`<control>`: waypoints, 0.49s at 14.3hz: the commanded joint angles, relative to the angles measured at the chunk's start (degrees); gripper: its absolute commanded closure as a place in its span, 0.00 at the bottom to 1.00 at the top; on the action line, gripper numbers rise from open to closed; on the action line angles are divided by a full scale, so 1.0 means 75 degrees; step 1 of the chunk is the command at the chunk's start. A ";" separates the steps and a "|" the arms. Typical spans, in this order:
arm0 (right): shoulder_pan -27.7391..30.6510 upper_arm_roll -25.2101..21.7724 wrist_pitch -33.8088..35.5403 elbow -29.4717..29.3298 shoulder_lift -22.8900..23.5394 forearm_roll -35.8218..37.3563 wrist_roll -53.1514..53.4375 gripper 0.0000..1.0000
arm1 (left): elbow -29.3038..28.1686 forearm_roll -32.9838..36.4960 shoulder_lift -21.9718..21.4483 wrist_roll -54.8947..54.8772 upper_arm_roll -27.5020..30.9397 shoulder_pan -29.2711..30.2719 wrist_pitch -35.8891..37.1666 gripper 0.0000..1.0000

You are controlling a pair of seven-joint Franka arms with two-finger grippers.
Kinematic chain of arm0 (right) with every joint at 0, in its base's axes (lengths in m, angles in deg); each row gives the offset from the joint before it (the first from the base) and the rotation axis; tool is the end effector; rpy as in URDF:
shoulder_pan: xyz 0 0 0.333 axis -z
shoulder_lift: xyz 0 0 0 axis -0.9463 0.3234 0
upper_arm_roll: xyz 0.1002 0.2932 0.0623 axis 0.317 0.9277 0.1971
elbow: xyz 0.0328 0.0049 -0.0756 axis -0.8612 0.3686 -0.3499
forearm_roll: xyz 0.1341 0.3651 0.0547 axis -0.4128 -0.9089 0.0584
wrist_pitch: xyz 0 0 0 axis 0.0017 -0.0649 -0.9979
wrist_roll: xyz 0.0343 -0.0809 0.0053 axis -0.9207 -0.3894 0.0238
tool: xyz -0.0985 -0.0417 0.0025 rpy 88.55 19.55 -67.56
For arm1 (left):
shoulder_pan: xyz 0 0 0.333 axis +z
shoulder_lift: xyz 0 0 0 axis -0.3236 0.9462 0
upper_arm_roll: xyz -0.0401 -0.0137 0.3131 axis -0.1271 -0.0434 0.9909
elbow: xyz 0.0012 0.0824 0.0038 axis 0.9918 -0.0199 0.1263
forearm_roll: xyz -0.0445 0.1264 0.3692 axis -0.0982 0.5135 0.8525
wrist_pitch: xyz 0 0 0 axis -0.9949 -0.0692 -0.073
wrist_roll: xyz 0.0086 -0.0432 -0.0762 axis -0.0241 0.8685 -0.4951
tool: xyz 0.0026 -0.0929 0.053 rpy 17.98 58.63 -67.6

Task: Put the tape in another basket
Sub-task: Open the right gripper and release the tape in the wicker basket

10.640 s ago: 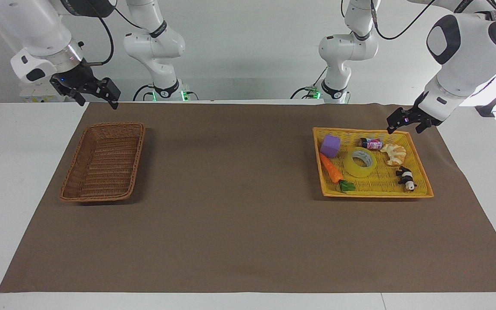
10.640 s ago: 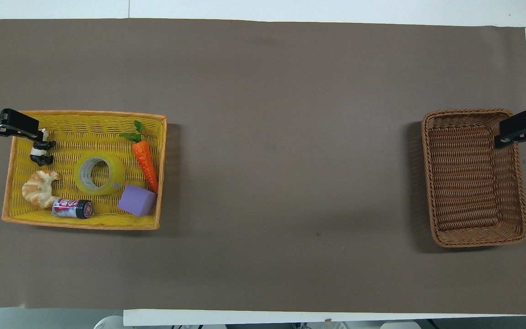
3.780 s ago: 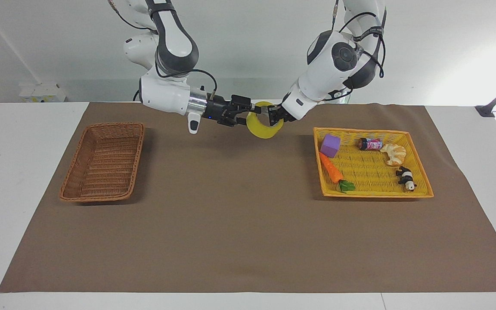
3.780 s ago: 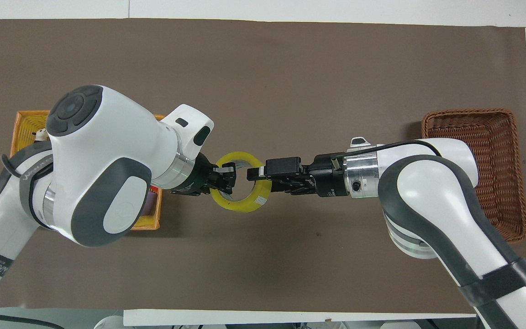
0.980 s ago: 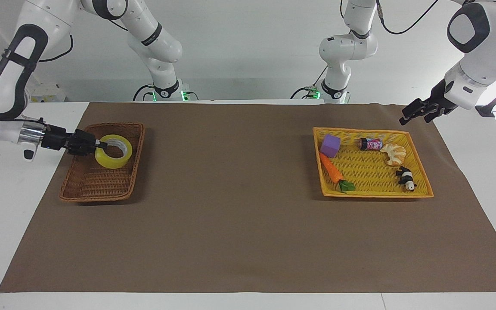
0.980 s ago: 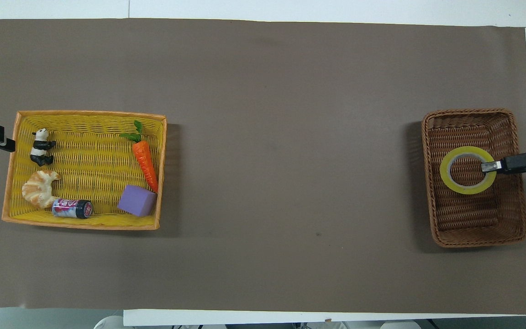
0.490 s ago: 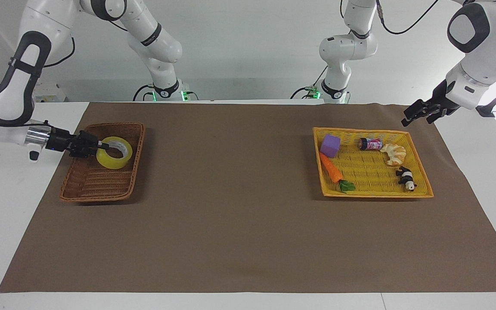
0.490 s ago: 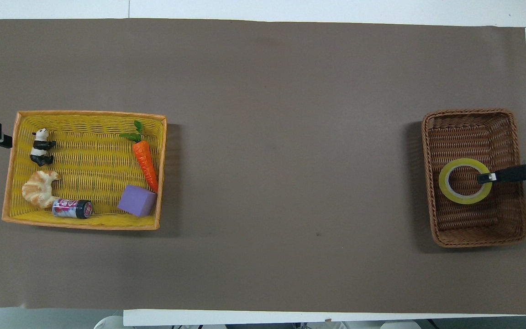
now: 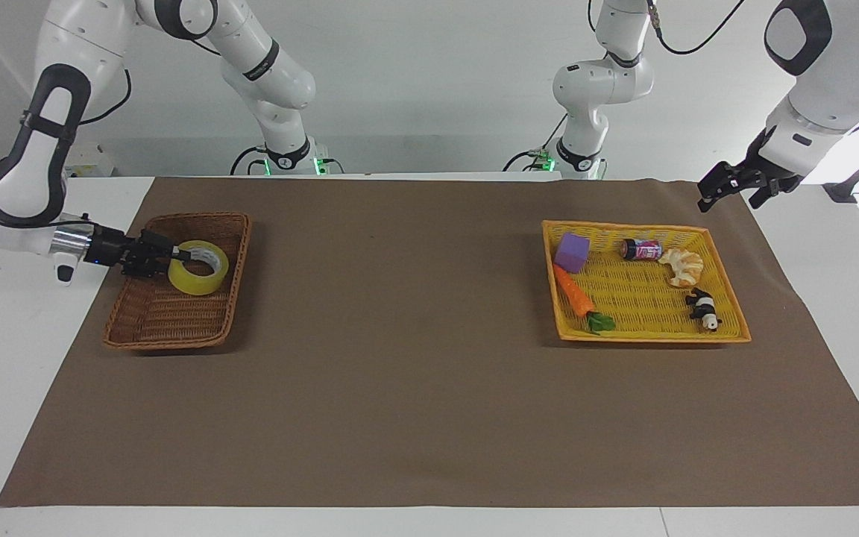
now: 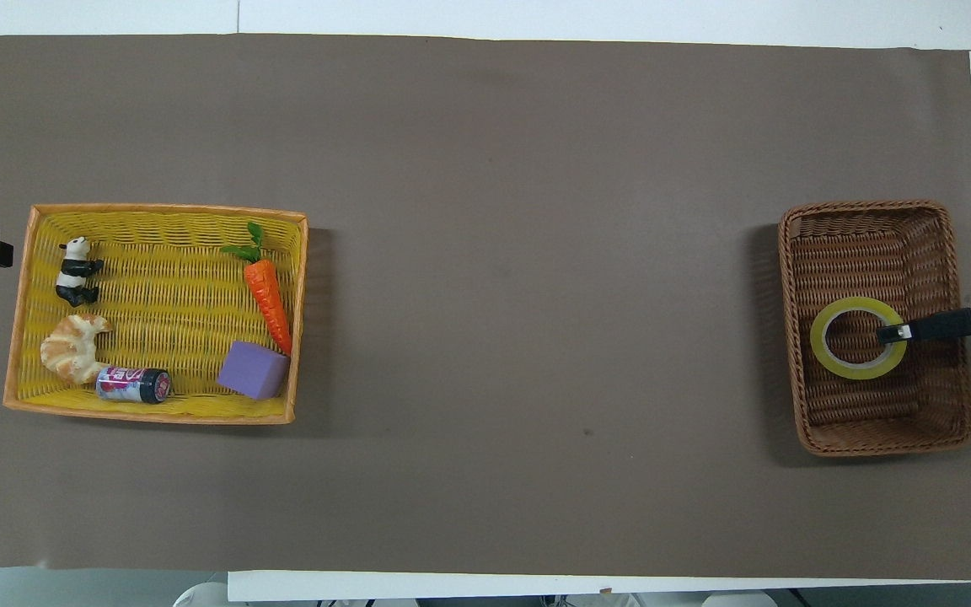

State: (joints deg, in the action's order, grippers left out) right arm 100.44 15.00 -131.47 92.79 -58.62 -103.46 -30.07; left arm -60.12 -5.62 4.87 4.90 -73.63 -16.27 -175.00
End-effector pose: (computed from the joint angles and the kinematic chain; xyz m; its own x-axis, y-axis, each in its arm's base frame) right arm 0.4819 -0.2661 0.3007 0.9875 0.1409 -0.0703 0.0428 -0.6697 -0.7414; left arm 0.5316 -0.0084 0.6176 0.9969 -0.0311 -0.0728 -0.0317 -0.9995 -0.0076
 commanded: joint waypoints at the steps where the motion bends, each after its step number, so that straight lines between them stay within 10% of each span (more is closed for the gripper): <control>1: -0.0098 0.0050 -0.0087 -0.0206 -0.0195 0.0480 -0.0141 0.00 | 0.0456 0.0177 0.0204 -0.0133 -0.0155 0.0120 0.0458 0.00; 7: -0.1046 0.0050 -0.0416 -0.0347 -0.1448 0.1698 0.0361 0.00 | 0.0809 0.0307 0.0392 -0.0144 -0.0261 -0.0067 0.0729 0.00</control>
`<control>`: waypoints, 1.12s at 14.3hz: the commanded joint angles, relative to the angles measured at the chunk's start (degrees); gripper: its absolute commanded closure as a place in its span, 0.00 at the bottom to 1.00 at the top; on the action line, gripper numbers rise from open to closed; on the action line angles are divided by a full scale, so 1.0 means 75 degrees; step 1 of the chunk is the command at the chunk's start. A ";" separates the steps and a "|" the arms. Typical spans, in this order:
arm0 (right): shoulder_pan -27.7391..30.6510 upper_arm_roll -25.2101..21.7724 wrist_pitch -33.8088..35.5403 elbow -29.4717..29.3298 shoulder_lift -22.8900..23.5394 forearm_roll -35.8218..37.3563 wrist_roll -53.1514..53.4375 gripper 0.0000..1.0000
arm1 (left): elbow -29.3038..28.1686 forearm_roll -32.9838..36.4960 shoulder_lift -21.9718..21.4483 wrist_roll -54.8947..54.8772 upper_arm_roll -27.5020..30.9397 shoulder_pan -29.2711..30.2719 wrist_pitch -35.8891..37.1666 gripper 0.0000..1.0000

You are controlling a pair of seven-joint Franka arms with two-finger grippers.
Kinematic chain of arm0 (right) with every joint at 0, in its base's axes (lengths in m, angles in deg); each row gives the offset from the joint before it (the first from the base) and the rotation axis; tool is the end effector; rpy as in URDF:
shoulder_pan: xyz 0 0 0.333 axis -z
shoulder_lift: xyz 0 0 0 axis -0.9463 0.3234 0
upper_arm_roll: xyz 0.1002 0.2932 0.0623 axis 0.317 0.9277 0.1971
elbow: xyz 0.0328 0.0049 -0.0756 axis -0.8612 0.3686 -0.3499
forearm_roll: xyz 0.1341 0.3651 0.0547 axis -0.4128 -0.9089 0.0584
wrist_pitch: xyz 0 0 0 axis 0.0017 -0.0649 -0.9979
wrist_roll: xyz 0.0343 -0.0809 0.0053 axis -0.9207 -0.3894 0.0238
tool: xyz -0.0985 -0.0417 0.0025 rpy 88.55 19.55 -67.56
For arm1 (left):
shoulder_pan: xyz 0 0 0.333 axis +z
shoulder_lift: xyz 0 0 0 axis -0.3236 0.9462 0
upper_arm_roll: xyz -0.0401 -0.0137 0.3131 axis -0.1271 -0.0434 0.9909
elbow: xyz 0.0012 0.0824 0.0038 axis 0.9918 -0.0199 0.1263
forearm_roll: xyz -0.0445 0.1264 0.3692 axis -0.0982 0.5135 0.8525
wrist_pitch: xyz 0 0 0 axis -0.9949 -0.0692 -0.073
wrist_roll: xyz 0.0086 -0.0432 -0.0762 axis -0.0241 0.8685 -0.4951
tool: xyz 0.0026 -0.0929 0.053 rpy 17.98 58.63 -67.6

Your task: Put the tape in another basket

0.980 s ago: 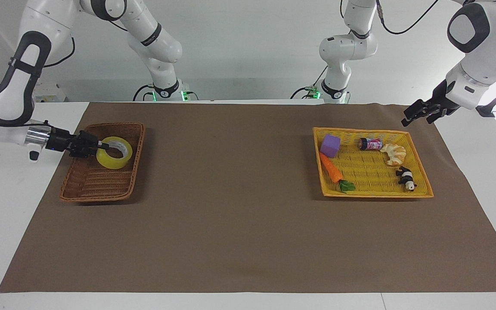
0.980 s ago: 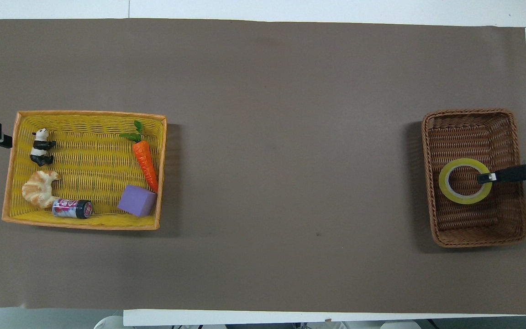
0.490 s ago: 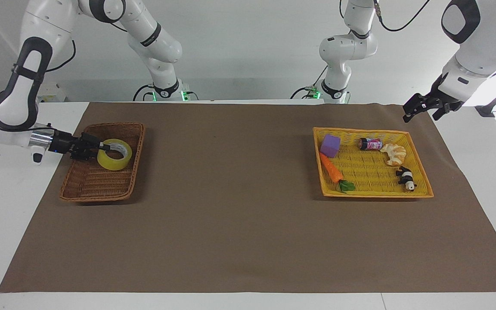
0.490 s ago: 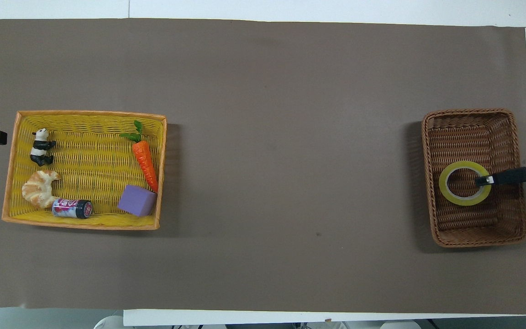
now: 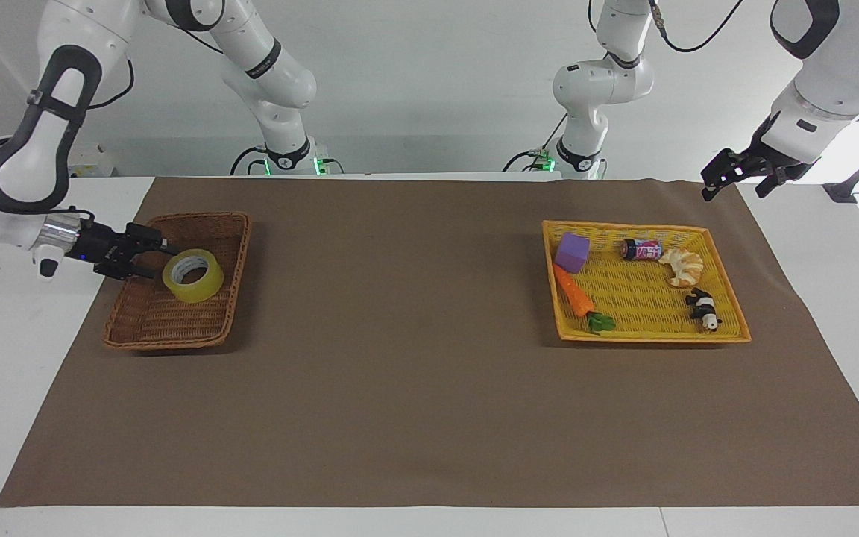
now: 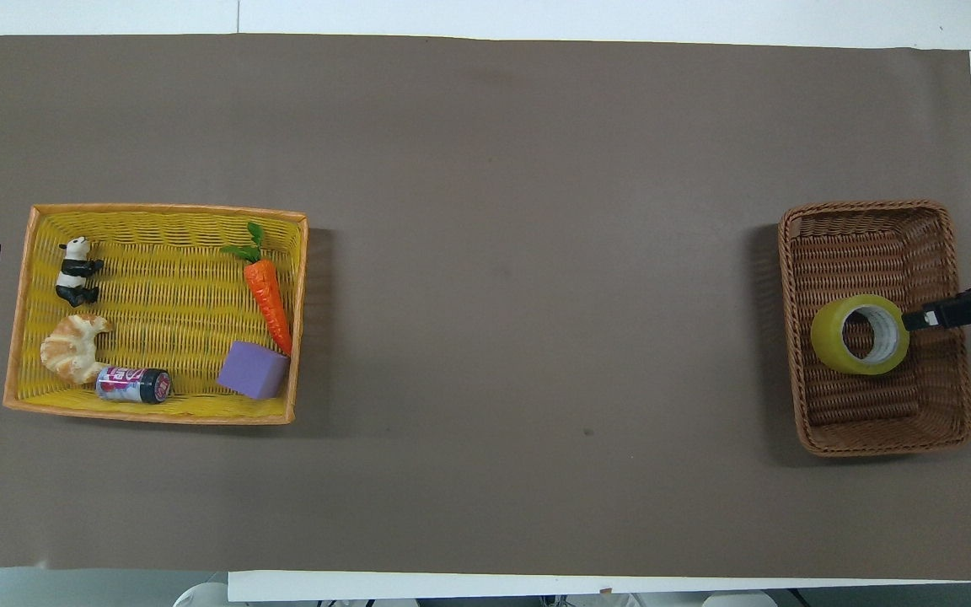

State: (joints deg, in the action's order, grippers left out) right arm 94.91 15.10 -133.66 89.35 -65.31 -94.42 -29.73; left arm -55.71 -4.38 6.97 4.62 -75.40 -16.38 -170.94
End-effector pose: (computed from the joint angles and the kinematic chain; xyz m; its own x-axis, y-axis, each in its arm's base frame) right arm 0.5116 -0.2393 0.3832 0.9552 0.2953 -0.0183 0.2340 -0.7920 -0.5639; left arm 0.5359 -0.0230 0.6281 0.9925 -0.0654 -0.1035 -0.0685 -0.9973 -0.0264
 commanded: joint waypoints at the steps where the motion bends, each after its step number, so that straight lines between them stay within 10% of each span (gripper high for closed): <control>1: -0.0520 0.0036 -0.0124 0.0065 -0.0755 0.0739 0.0689 0.00 | 0.0186 0.0106 0.0088 -0.0106 -0.0025 -0.0052 0.0141 0.00; 7: -0.2125 0.0118 -0.0101 -0.0098 -0.2091 0.2203 0.3545 0.00 | -0.0365 0.0118 -0.0170 -0.0071 -0.0001 -0.0216 -0.0421 0.00; 16: -0.2538 0.0118 0.1784 -0.2942 -0.1439 0.3074 0.5591 0.00 | -0.0424 0.0118 -0.0205 -0.0048 0.0045 0.0029 -0.0328 0.00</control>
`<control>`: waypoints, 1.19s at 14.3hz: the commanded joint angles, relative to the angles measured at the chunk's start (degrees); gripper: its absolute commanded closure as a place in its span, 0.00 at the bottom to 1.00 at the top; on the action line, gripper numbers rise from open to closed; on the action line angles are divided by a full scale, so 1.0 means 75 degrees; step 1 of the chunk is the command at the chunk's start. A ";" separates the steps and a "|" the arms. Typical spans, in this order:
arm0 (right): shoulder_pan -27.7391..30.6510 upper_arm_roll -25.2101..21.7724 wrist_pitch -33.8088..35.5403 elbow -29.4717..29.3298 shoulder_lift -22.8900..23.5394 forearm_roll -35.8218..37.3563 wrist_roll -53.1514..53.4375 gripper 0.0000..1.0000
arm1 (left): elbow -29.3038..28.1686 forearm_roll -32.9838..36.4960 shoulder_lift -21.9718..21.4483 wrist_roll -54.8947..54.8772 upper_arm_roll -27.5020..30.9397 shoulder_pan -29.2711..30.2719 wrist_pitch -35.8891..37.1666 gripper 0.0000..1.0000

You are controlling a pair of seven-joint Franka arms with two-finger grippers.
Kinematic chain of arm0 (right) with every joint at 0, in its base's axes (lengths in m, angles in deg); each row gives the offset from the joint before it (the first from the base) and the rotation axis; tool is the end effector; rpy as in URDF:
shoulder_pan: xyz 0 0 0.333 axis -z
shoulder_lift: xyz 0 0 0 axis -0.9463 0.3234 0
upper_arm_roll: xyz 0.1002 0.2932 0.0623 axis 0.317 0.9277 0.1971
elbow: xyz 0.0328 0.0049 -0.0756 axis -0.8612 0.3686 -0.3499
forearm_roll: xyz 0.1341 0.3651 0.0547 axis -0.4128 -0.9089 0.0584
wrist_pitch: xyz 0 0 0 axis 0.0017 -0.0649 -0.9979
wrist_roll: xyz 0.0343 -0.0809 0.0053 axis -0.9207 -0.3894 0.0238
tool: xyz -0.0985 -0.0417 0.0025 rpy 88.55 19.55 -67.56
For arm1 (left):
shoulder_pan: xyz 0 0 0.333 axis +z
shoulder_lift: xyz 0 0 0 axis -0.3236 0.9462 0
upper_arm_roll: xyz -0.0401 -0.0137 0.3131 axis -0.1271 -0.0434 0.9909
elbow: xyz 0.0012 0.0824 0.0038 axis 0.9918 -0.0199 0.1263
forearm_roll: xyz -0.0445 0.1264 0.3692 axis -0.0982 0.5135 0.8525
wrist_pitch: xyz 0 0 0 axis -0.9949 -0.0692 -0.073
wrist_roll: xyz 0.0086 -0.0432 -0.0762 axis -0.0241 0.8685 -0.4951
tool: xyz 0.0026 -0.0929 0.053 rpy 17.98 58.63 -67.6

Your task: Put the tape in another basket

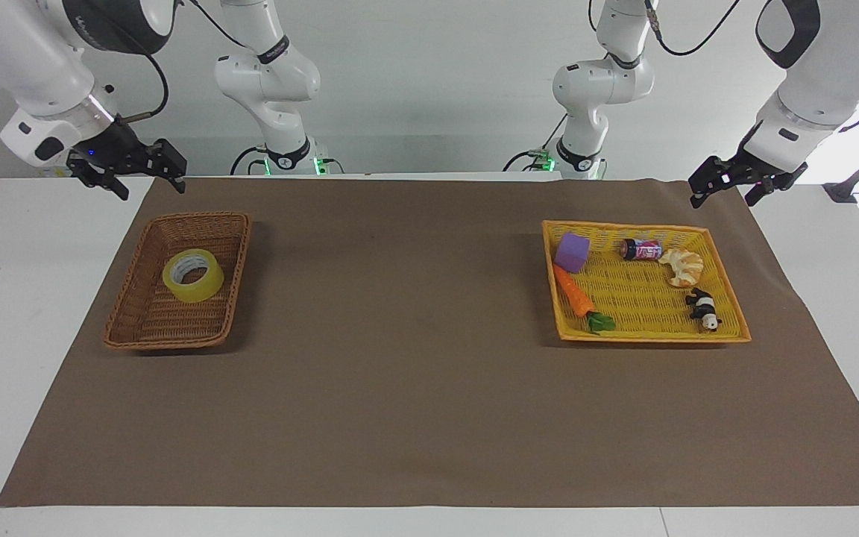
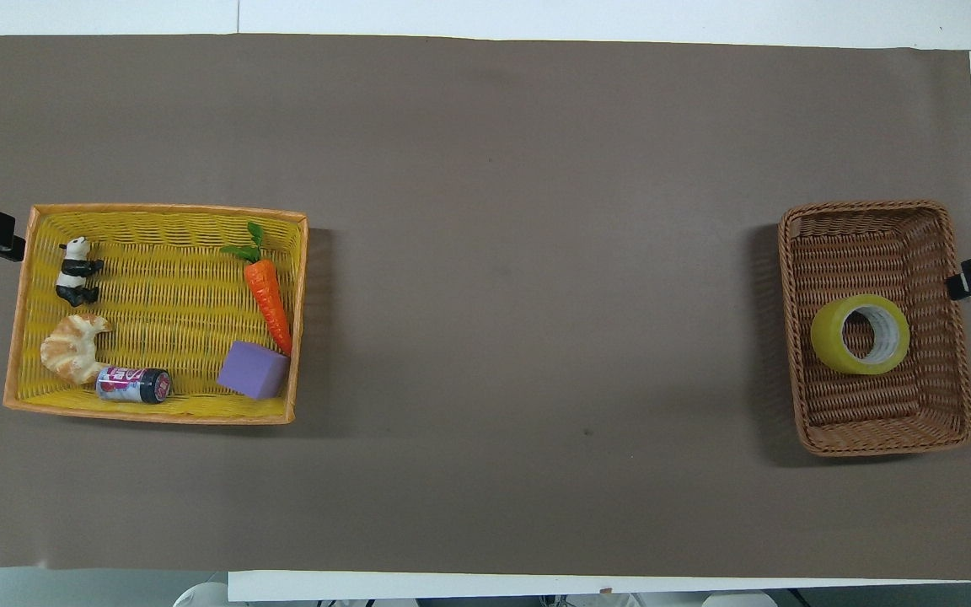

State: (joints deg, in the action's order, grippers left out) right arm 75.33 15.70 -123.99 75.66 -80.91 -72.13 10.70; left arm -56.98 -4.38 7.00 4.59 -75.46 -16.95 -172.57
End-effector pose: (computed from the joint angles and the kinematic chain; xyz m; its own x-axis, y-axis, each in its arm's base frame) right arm 0.5186 -0.0848 0.6226 0.9903 0.0553 -0.1276 0.0493 -0.9975 -0.0497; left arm 0.5385 -0.0291 0.6198 0.9922 -0.0777 -0.0978 -0.0806 -0.9964 -0.0265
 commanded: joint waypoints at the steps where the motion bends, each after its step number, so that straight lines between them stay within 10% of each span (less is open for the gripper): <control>1: 0.0061 0.0050 0.0695 -0.1481 0.0852 0.0193 0.0201 0.00 | -0.0254 0.0118 -0.0208 -0.0045 0.0053 0.0106 -0.0122 0.00; 17: -0.0560 -0.0243 0.0404 -0.0196 -0.0107 0.0405 0.0974 0.00 | -0.0254 0.0118 -0.0208 -0.0045 0.0053 0.0094 -0.0110 0.00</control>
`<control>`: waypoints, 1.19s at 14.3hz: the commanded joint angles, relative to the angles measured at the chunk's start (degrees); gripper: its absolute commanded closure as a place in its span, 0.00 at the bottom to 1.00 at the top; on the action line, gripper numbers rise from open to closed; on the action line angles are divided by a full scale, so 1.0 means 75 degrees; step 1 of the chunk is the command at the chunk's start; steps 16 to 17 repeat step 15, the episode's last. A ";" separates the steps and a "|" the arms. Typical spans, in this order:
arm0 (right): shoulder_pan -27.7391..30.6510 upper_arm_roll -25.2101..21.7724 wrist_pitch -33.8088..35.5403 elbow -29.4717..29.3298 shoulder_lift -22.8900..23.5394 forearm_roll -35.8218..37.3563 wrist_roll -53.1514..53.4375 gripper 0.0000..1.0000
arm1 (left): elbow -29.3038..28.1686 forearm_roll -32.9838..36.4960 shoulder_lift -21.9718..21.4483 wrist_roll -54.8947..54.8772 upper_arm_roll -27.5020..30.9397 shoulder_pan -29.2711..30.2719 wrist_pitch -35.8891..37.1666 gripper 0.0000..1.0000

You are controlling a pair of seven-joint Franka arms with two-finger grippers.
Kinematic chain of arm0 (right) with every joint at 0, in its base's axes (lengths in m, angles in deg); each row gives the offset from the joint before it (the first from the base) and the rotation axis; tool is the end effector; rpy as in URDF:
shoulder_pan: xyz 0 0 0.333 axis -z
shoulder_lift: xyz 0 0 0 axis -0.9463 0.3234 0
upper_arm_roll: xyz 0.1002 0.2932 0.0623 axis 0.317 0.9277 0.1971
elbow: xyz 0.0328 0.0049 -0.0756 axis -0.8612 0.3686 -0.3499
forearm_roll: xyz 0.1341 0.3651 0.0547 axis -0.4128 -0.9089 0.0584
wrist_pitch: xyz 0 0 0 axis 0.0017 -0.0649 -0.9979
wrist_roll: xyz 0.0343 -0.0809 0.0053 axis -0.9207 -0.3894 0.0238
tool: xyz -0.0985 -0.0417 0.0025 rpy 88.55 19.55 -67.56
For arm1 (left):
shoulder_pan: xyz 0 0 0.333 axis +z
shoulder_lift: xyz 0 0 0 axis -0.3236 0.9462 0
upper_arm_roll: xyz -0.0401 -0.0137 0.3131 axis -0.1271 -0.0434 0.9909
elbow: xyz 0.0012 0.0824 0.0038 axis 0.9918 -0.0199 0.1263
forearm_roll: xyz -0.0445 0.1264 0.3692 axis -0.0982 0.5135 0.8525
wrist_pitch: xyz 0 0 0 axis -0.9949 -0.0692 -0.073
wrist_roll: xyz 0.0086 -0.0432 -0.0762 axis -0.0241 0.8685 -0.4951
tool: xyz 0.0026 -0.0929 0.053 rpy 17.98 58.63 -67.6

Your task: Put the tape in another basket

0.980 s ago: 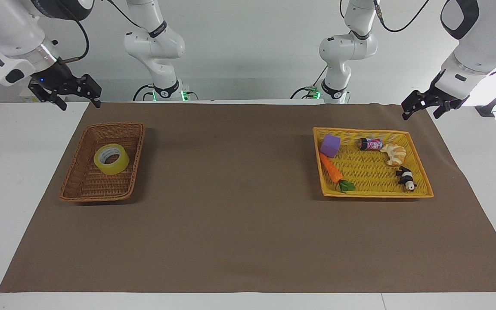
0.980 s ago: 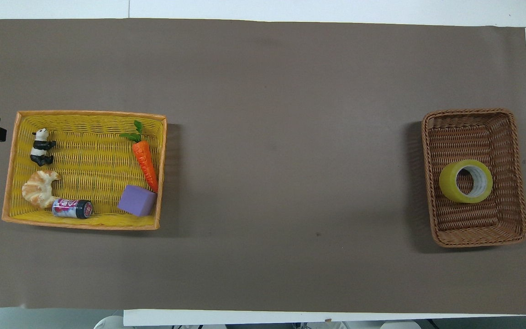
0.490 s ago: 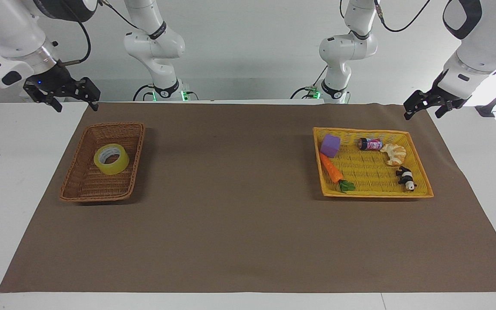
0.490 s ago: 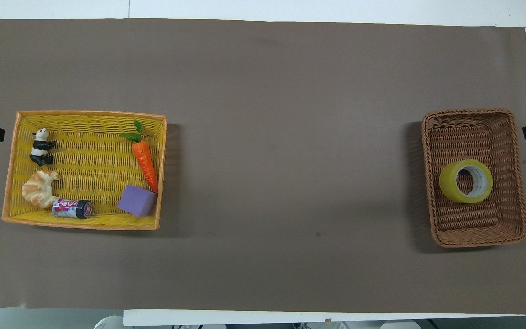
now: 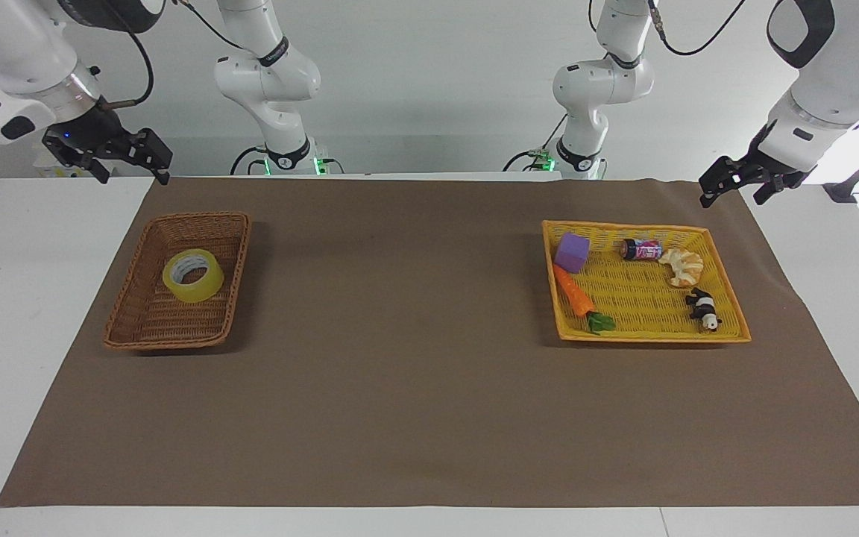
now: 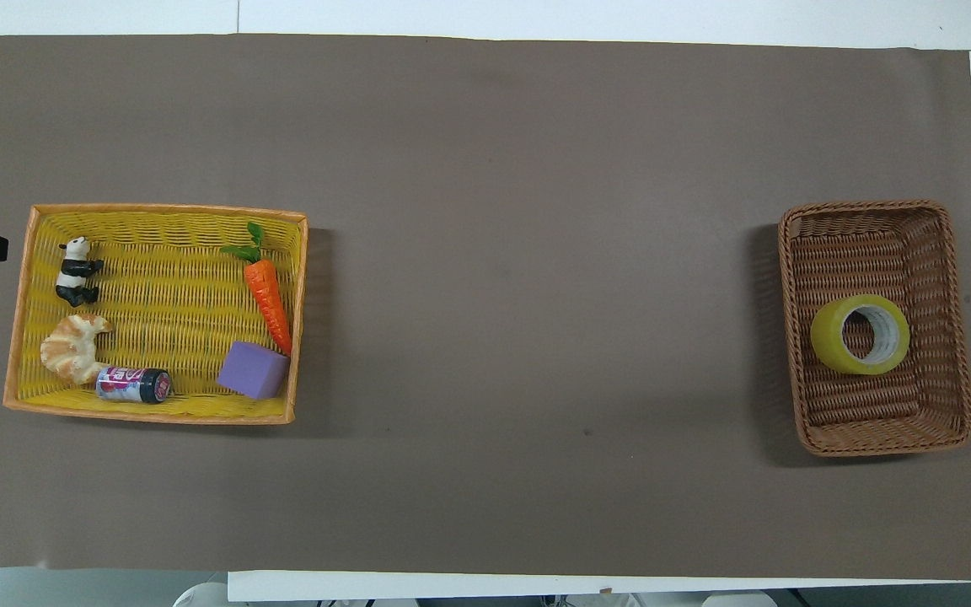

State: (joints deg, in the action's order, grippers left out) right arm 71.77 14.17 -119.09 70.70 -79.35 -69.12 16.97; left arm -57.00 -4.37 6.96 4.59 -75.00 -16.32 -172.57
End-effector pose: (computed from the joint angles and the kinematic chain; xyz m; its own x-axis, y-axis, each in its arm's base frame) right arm 0.5201 -0.0721 0.6413 0.9861 -0.0294 -0.1636 -0.0271 -0.9995 0.0161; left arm 0.5387 -0.0188 0.6200 0.9935 -0.0588 -0.0975 -0.0616 -0.9977 -0.0266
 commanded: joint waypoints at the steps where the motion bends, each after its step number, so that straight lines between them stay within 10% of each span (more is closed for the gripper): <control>1: -0.0108 -0.0028 -0.0424 0.0465 -0.0302 0.0028 0.0208 0.00 | -0.0253 0.0117 -0.0203 -0.0045 -0.0008 0.0010 -0.0110 0.00; 17: -0.0190 -0.0110 -0.0637 0.0383 -0.0115 0.0040 0.0255 0.00 | -0.0253 0.0129 -0.0203 -0.0045 -0.0008 0.0010 -0.0122 0.00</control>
